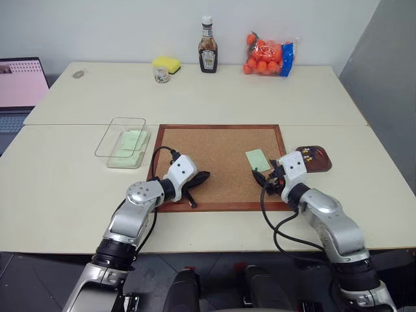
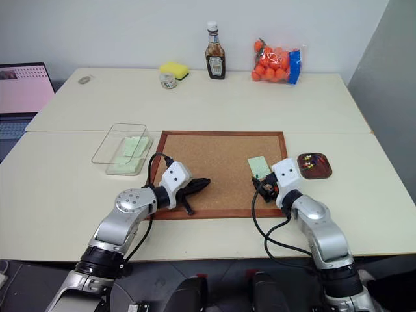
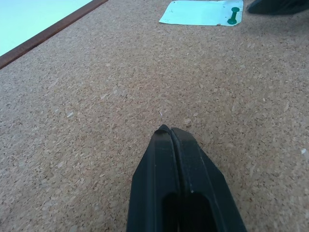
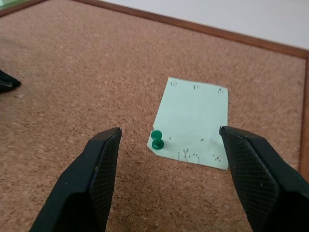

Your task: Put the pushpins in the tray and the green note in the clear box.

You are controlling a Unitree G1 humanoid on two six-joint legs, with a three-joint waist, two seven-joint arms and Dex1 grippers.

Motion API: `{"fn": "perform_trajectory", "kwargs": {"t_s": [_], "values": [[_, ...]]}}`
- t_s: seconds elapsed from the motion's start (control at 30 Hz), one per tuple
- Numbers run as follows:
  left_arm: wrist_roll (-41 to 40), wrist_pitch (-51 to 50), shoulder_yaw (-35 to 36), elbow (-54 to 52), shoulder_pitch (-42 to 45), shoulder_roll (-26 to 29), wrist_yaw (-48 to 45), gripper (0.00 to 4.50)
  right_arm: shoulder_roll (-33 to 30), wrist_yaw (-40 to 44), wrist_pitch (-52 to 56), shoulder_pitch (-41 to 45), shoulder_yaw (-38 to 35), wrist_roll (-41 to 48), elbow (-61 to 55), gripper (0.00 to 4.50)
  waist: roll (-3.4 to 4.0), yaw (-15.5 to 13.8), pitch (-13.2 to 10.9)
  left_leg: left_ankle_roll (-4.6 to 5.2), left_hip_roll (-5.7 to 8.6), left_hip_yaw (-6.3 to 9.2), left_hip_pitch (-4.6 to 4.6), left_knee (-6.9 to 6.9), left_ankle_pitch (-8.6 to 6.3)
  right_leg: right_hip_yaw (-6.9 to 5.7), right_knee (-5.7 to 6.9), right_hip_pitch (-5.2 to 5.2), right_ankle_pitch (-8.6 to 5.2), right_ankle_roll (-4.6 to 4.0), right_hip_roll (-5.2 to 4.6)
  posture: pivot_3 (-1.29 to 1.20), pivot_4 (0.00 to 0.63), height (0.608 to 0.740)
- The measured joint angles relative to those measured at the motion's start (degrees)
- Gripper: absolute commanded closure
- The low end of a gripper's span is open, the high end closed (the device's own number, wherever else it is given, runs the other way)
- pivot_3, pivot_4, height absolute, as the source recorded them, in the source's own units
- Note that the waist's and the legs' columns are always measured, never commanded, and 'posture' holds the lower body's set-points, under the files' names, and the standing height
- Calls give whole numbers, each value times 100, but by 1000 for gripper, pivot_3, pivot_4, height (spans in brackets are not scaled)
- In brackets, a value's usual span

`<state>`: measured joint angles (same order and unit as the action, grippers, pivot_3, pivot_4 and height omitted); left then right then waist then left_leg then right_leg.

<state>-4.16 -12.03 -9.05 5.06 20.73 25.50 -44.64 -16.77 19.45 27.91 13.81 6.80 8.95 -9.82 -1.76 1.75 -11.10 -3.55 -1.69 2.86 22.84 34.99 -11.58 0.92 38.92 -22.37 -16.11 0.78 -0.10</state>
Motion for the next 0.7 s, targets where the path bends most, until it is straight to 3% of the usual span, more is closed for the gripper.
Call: {"fn": "perform_trajectory", "kwargs": {"t_s": [0.2,0.23,0.7], "values": [[0,0,-4,-1,0,0,6,4500,201,-84,-187,273,16,-186,395,1056,0,0,0,0,0,1,0,0,0,-1,1,0,0,0,0,0,150,740],[0,2,-10,-1,1,0,7,4500,222,-86,-218,281,18,-214,428,1425,0,-1,0,0,0,1,0,0,0,0,1,0,0,0,0,0,150,740],[0,2,-12,-1,1,-1,13,4500,254,-45,-374,291,137,-403,607,4013,0,-2,0,0,0,1,0,0,0,0,1,0,0,0,0,0,150,740]]}}
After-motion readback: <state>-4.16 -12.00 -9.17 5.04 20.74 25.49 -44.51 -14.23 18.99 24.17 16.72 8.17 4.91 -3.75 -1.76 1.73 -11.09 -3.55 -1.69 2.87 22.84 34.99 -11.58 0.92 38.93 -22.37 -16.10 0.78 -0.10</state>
